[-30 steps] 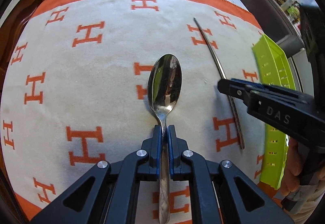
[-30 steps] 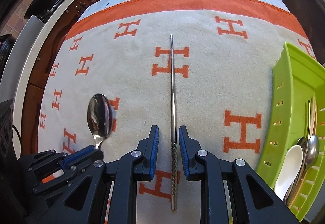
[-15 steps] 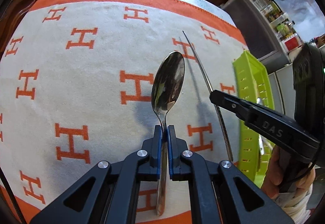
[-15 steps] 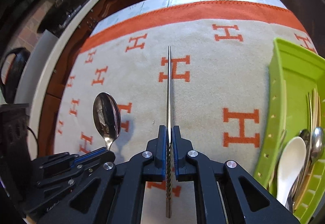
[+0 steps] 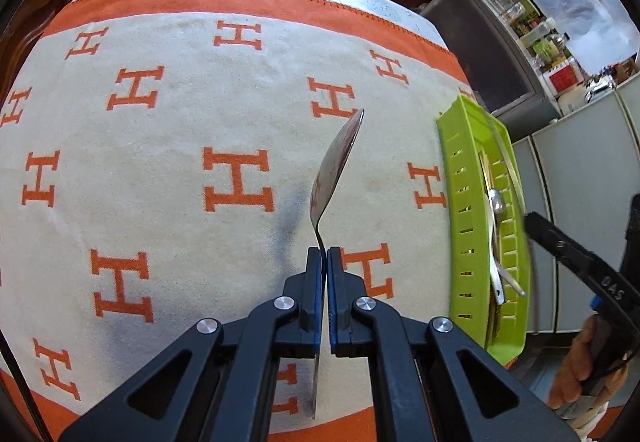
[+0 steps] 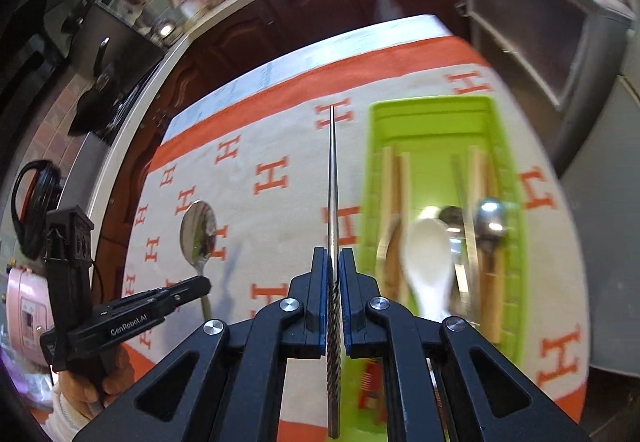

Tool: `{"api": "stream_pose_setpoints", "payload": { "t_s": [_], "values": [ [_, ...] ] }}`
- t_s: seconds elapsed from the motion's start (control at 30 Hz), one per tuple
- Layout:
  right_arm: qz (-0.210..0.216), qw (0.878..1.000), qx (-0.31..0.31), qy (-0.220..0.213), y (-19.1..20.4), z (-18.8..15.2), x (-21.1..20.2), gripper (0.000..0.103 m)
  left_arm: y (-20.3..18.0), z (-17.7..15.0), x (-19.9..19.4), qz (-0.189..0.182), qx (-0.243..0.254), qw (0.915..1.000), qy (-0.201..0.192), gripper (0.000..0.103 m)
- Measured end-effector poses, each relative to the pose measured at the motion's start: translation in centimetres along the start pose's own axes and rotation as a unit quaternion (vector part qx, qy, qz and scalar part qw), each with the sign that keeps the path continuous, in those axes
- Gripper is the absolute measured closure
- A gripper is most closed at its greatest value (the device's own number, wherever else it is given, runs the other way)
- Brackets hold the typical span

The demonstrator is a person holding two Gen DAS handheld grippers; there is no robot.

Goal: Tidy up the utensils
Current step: 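Lower the chopstick into the tray while the left tool lowers the spoon there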

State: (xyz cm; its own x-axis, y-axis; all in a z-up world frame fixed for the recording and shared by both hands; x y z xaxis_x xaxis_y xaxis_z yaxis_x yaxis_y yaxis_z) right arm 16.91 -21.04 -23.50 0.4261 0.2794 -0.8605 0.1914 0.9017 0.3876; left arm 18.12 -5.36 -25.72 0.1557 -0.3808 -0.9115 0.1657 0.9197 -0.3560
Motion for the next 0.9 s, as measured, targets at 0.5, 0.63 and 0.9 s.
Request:
{"api": "stream_pose_setpoints", "payload": {
  "t_s": [0.5,0.63,0.9],
  "values": [
    [-0.011,0.997,0.071,-0.042,-8.0,-3.2,-6.1,0.098,-4.4,-1.3,4.3,0.107,0.116,0.9845,0.077,0.103],
    [0.0,0.997,0.074,-0.035,-7.4,-3.5,-5.1,0.098,-4.7,-1.4,4.4,0.121,0.128,0.9814,0.077,0.103],
    [0.01,0.997,0.077,-0.028,-7.3,-3.7,-4.2,0.098,-5.0,-1.6,5.2,0.136,0.132,0.9787,0.079,0.103]
  ]
}}
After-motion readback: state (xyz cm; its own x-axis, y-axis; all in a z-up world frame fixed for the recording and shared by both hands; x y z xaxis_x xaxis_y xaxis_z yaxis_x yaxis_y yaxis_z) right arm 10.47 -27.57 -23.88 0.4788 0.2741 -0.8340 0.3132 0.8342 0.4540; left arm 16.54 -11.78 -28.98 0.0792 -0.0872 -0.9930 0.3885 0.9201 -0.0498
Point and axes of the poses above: each gripper's, at about its wrist camera, not at the fingertips, and x roughly the way its jaws point, y to its left, z to its top, the point moved 9 cm from there along x, roughly the way its jaws point, and after that the axes turned 3 degrees about y, right-handed, at the moved point
